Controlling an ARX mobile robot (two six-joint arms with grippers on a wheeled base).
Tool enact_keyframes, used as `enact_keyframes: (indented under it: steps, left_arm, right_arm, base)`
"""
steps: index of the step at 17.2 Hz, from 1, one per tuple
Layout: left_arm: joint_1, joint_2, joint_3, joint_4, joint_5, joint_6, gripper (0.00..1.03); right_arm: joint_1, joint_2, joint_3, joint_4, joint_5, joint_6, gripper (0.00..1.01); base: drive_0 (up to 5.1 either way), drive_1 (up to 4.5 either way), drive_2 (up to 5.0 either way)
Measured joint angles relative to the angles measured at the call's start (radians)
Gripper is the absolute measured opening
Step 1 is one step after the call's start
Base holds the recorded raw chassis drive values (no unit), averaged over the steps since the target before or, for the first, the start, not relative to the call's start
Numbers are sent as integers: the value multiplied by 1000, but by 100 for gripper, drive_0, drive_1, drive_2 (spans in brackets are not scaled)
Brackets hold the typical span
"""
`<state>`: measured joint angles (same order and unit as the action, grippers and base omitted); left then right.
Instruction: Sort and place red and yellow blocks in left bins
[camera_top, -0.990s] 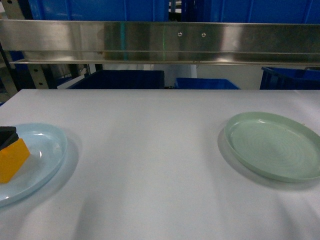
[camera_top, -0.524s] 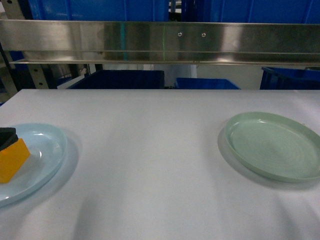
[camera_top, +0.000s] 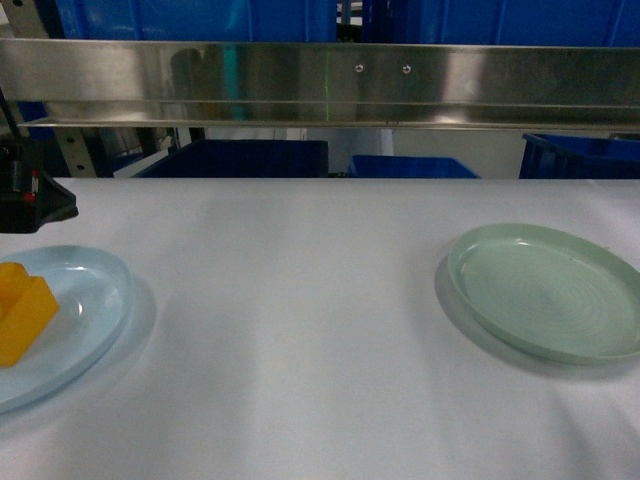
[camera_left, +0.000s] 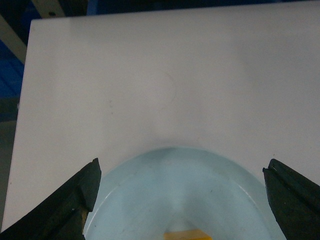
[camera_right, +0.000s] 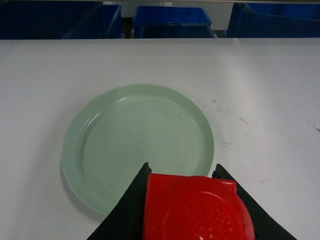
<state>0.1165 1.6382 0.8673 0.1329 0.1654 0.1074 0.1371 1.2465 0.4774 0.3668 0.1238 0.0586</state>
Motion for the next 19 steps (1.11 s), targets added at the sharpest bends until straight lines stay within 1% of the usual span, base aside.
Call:
enact_keyframes:
  steps: [3, 6, 8, 11, 14, 19]
  left_arm:
    - [-6, 2, 2, -41, -50, 2, 98]
    - [-18, -1, 2, -117, -58, -11, 98]
    - [-38, -54, -34, -134, -62, -26, 98]
    - [-58, -94, -79, -126, -79, -33, 98]
    - [-61, -90, -136, -114, -101, -36, 98]
    - [-68, -87, -153, -70, -113, -29, 98]
  right_arm:
    - [0, 0, 0, 0, 0, 0, 28]
    - [0, 0, 0, 0, 0, 0, 28]
    - [0, 0, 0, 0, 0, 0, 28]
    - [0, 0, 0, 0, 0, 0, 28]
    - [0, 0, 0, 0, 1, 0, 28]
    - [0, 0, 0, 0, 1, 0, 28]
  base:
    - [0, 0, 0]
    - [0, 0, 0]
    - [0, 0, 0]
    - [0, 0, 0]
    - [0, 0, 0]
    - [0, 0, 0]
